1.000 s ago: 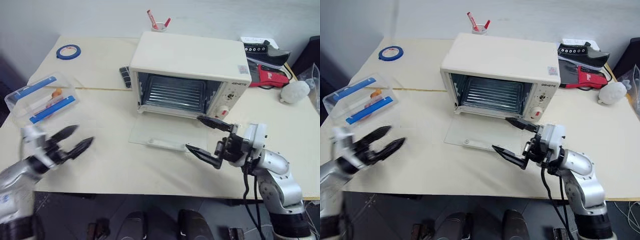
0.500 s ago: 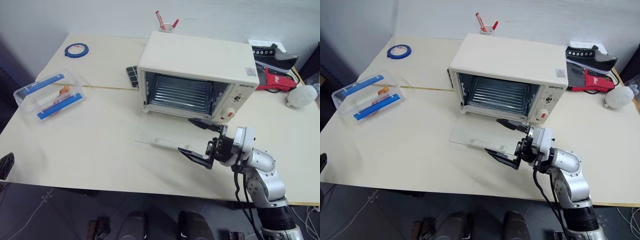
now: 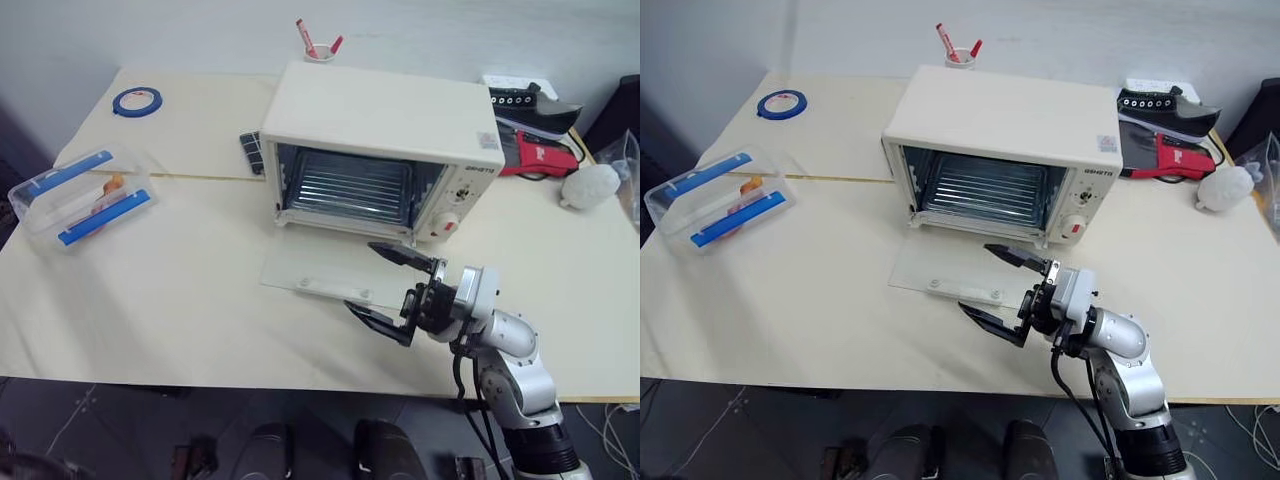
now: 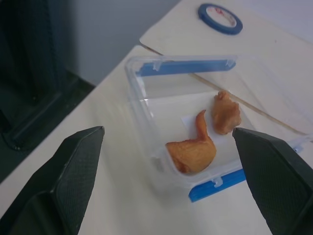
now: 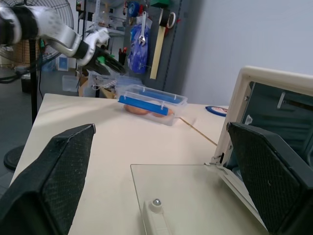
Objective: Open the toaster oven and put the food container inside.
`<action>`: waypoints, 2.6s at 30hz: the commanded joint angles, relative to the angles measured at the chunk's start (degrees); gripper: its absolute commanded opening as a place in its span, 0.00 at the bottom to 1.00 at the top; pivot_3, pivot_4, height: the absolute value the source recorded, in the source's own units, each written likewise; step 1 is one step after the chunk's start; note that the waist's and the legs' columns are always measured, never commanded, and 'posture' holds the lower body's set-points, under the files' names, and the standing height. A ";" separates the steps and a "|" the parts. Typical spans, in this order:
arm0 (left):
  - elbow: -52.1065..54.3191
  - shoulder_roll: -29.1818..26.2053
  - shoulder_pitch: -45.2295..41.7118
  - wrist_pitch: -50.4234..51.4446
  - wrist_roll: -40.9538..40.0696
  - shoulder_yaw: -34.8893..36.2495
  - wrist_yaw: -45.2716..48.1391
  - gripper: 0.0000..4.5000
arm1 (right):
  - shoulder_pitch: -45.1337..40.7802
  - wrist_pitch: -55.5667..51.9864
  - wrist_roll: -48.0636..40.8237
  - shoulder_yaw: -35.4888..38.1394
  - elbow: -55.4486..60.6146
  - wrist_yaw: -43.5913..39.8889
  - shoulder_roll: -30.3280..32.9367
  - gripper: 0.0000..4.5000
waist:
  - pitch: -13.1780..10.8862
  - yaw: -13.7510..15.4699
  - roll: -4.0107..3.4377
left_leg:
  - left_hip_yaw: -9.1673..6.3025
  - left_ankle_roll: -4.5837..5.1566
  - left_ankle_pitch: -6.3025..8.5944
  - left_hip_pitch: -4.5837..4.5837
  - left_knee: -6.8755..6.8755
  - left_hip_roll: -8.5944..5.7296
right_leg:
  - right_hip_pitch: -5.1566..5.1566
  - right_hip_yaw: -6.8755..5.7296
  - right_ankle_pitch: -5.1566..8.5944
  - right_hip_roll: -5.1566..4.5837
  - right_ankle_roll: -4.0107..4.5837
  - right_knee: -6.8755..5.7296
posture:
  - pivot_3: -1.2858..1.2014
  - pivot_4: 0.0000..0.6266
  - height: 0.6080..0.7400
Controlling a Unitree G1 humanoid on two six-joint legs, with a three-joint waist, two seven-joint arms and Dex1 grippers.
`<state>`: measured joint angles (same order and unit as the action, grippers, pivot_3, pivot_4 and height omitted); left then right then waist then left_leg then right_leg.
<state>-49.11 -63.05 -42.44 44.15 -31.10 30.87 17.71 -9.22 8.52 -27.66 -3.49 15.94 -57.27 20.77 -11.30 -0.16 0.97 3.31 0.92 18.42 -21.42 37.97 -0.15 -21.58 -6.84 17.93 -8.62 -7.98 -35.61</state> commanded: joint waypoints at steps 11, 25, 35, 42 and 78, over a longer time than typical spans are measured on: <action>-24.41 1.57 -21.93 -13.44 15.58 -8.84 -8.81 0.99 | 0.77 -0.99 -0.46 2.47 4.55 4.37 2.06 1.00 | -0.03 -0.43 0.27 | 0.41 -0.02 0.02 0.08 0.04 0.18 | -0.09 0.00 0.00 -0.02 0.00 0.02 | 0.52 0.24 1.00; -27.05 3.94 -23.38 -13.58 17.68 -6.85 -14.08 0.95 | 0.74 -1.71 -0.13 2.70 4.99 6.48 2.63 1.00 | -0.01 -0.08 0.56 | 0.44 0.00 0.04 0.08 0.07 0.39 | -0.10 0.03 0.00 -0.03 0.00 0.01 | 0.52 0.24 1.00; -27.06 2.79 -23.24 -13.42 18.32 -5.92 -13.75 0.31 | 1.21 -1.42 0.13 2.96 4.37 7.02 2.64 1.00 | 0.00 0.01 0.58 | 0.44 0.00 0.04 0.07 0.08 0.38 | -0.11 0.02 0.00 -0.03 0.00 0.00 | 0.52 0.24 1.00; -26.71 1.26 -23.14 -13.15 18.34 -5.41 -12.28 0.18 | 0.95 -0.86 0.09 3.29 2.86 6.40 2.67 1.00 | 0.01 -0.08 0.60 | 0.46 0.00 0.04 0.07 0.09 0.37 | -0.11 0.01 0.00 -0.03 0.00 -0.01 | 0.52 0.24 1.00; -12.49 3.36 -18.16 -4.45 15.63 -3.45 -0.17 0.99 | 3.95 -2.38 -2.37 7.00 2.41 2.49 7.66 1.00 | 0.12 1.22 0.90 | 0.52 -0.01 0.09 0.08 0.29 0.51 | -0.11 0.19 0.00 0.00 0.01 -0.15 | 0.52 0.24 1.00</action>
<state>-61.85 -58.86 -58.15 42.39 -15.51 27.59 18.23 -5.82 5.67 -30.10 2.70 15.56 -55.48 28.62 -11.19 1.06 1.87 3.82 0.91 18.51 -21.34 38.26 0.36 -21.69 -6.67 17.93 -8.62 -7.97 -35.76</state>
